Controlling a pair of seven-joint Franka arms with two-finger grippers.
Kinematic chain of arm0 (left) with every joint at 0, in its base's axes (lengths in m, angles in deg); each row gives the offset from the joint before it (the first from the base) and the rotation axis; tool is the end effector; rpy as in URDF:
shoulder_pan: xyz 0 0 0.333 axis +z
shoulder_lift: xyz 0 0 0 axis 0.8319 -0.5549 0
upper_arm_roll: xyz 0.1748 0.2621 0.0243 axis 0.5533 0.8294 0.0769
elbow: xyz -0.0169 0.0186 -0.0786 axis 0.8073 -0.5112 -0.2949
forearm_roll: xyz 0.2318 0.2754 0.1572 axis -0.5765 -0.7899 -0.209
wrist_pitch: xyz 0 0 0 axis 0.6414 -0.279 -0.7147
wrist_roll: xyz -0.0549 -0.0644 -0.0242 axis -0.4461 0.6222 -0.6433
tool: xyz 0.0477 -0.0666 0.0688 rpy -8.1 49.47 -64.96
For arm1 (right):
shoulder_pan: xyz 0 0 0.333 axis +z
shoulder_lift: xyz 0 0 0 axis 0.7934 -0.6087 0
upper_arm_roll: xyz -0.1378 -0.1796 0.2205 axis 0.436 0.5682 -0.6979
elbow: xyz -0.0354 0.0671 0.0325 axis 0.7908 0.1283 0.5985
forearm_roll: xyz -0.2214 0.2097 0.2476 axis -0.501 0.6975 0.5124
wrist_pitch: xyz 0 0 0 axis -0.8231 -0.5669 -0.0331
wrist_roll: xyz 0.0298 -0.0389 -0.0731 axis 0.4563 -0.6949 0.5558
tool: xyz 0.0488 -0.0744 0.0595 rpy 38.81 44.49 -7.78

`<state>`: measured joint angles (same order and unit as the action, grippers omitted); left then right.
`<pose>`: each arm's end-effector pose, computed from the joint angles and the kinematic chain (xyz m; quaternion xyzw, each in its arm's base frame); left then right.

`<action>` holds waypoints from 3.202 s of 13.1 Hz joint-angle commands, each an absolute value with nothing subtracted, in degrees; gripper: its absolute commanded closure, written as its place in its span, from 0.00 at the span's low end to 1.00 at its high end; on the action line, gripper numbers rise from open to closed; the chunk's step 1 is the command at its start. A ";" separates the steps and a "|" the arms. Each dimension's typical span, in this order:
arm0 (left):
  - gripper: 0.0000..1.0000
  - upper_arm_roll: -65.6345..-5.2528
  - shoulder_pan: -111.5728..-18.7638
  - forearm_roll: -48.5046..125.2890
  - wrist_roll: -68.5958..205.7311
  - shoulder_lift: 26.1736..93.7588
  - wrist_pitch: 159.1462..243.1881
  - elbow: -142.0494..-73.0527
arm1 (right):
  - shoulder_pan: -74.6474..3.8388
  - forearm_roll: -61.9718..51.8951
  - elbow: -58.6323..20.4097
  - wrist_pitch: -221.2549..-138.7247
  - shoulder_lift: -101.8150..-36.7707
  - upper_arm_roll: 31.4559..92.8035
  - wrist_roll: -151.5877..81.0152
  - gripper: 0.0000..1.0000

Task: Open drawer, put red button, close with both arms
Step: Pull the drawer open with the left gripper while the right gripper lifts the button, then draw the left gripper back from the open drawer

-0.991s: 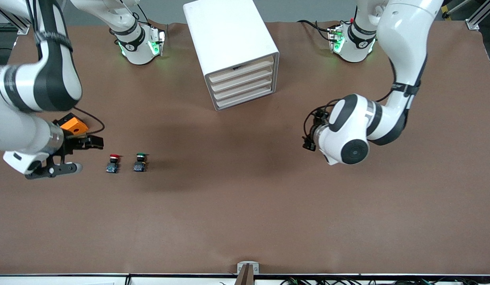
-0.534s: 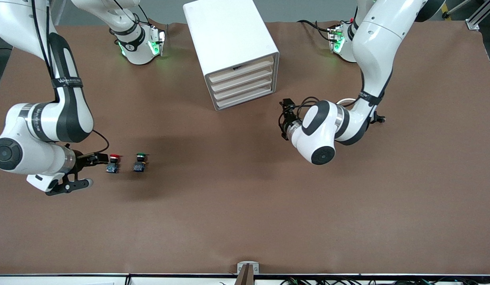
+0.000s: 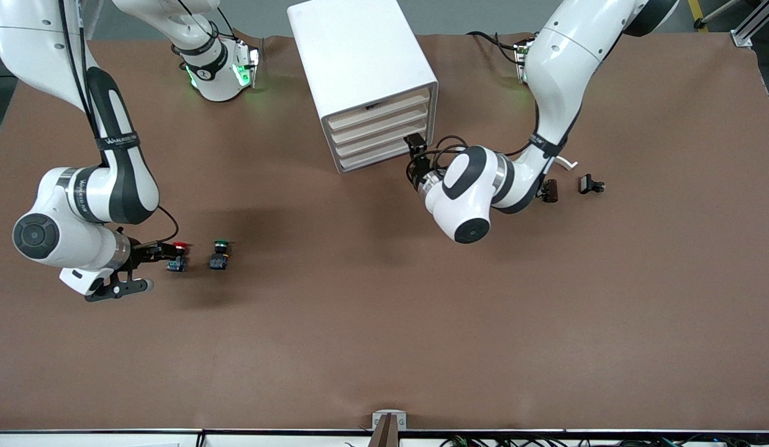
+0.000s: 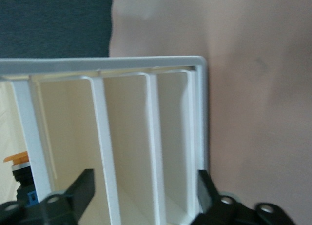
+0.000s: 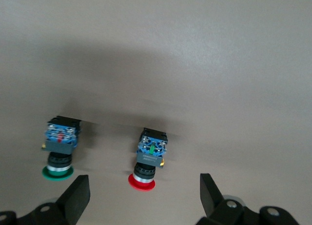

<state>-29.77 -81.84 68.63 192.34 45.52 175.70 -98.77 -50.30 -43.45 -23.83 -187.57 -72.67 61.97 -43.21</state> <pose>0.4661 -0.4288 0.2304 -0.5126 -0.7029 0.4128 0.2696 0.6352 -0.0315 0.2749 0.9927 0.0971 -0.0680 0.0223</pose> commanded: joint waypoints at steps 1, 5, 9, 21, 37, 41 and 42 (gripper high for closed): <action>0.18 -29.42 -83.44 72.01 195.17 44.19 173.92 -97.84 | -51.27 -43.47 -27.83 -191.10 -71.40 61.34 -37.67 0.00; 0.26 -29.42 -85.73 74.22 196.77 44.02 173.13 -98.28 | -51.10 -43.38 -32.32 -198.65 -72.45 61.25 -35.09 0.00; 0.47 -29.42 -87.49 77.47 196.50 43.49 173.21 -98.19 | -51.01 -43.47 -32.41 -202.26 -75.09 61.25 -35.18 0.00; 0.97 -21.09 -87.14 79.67 196.41 42.00 174.09 -96.01 | -51.27 -43.47 -32.32 -203.24 -77.73 61.34 -35.18 0.48; 0.00 -9.75 -80.82 81.44 193.18 41.81 177.26 -81.77 | -47.24 -43.47 -30.92 -187.79 -69.13 61.16 -27.72 0.92; 0.00 -3.43 -80.64 76.43 186.51 44.09 177.17 -79.12 | -44.51 -43.47 -30.92 -179.62 -64.04 61.08 -21.31 0.92; 0.00 -2.02 -80.81 74.94 182.92 45.23 177.26 -79.03 | -43.37 -43.47 -30.92 -176.64 -62.19 61.08 -19.38 0.91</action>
